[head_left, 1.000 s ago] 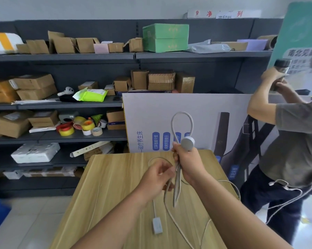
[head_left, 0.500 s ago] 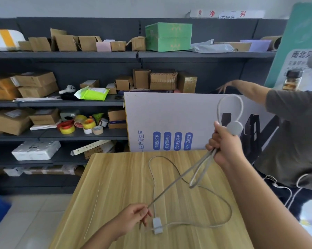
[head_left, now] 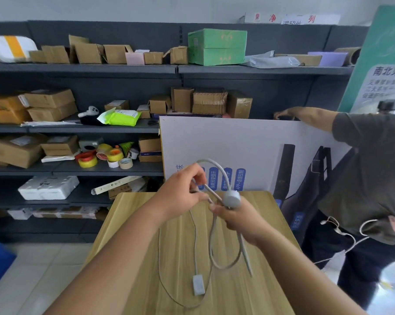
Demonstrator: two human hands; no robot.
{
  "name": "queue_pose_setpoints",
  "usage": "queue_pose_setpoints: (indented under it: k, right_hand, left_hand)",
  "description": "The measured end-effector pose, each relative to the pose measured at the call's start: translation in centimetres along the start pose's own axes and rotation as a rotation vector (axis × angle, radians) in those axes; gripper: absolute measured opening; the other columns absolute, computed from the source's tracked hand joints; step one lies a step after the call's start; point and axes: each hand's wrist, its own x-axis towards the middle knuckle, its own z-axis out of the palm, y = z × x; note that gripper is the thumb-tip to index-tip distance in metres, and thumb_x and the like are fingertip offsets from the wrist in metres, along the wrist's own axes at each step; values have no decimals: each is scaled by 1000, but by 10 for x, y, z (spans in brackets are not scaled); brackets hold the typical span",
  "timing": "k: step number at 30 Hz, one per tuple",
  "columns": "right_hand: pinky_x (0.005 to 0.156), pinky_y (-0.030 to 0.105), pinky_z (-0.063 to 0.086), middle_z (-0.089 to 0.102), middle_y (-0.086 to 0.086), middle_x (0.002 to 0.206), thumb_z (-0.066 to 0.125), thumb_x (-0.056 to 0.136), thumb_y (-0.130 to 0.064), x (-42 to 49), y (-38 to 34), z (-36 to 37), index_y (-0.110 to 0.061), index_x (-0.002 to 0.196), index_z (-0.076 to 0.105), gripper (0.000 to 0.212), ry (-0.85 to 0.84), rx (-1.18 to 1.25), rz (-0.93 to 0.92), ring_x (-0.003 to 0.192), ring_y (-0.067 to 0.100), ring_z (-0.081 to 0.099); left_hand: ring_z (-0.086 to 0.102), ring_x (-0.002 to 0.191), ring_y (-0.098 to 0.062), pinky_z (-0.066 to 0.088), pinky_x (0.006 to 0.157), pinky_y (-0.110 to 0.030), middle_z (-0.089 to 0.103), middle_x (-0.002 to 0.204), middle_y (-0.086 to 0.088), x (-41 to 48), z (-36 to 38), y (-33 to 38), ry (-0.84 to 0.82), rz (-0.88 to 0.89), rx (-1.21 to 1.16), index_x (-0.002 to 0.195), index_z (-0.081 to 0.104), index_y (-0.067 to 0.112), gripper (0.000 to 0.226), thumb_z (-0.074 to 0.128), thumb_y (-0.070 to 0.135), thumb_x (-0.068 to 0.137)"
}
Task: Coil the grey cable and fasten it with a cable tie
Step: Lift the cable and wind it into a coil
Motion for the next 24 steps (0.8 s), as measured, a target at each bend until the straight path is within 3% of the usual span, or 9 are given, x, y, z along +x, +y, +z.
queue_pose_setpoints:
  k: [4,8,13,15,17,20,22,24]
  right_hand:
    - [52,19,41,58,-4,60,69,85,-14,-5,-5,10,-15,76,54,17,-38,38,-88,53,7,52]
    - [61,33,53,57,4,54,55,97,-10,-8,-9,11,-9,85,53,12,54,207,-113,58,22,66]
    - [53,33,38,46,2,42,56,96,-26,-6,-8,-10,-15,67,53,32,263,178,-130,44,22,43]
    - [45,26,35,40,1,44,57,96,-26,-3,-15,-23,-20,63,50,34,366,370,-123,39,17,37]
    - [37,22,31,37,-2,48,58,96,-23,1,-24,-38,-19,69,47,29,456,590,-110,37,11,33]
    - [39,23,32,40,-6,47,57,96,-24,3,-32,-60,-17,74,48,25,574,584,-146,40,11,34]
    - [43,27,33,42,-8,44,57,96,-25,3,-33,-68,-18,71,49,27,665,515,-185,39,10,37]
    - [47,29,33,44,-9,41,57,95,-28,1,-35,-71,-19,70,53,27,747,451,-197,38,7,39]
  left_hand:
    - [47,59,-7,39,54,-13,52,72,8,15,-6,19,61,82,56,79,46,25,36,82,26,74]
    - [42,57,-4,34,51,-15,50,72,10,18,3,3,235,79,131,78,50,23,37,80,44,71]
    - [55,55,-8,46,59,-21,59,65,6,-10,17,-44,74,-166,-334,90,60,10,34,58,44,88]
    - [60,63,-10,51,68,-26,62,66,5,-28,31,-59,7,-242,-438,92,64,7,32,55,37,90]
    - [63,72,-12,54,75,-28,66,72,2,-45,46,-69,-61,-319,-514,97,67,10,17,52,19,97]
    - [65,78,-9,54,80,-22,67,84,-4,-65,58,-72,-167,-377,-448,108,67,11,25,45,2,99]
    - [63,76,-4,53,80,-18,64,86,-6,-70,59,-70,-219,-356,-413,116,64,14,29,44,2,100]
    - [63,77,-2,51,83,-18,62,86,0,-73,59,-70,-281,-314,-332,127,58,27,34,44,10,101]
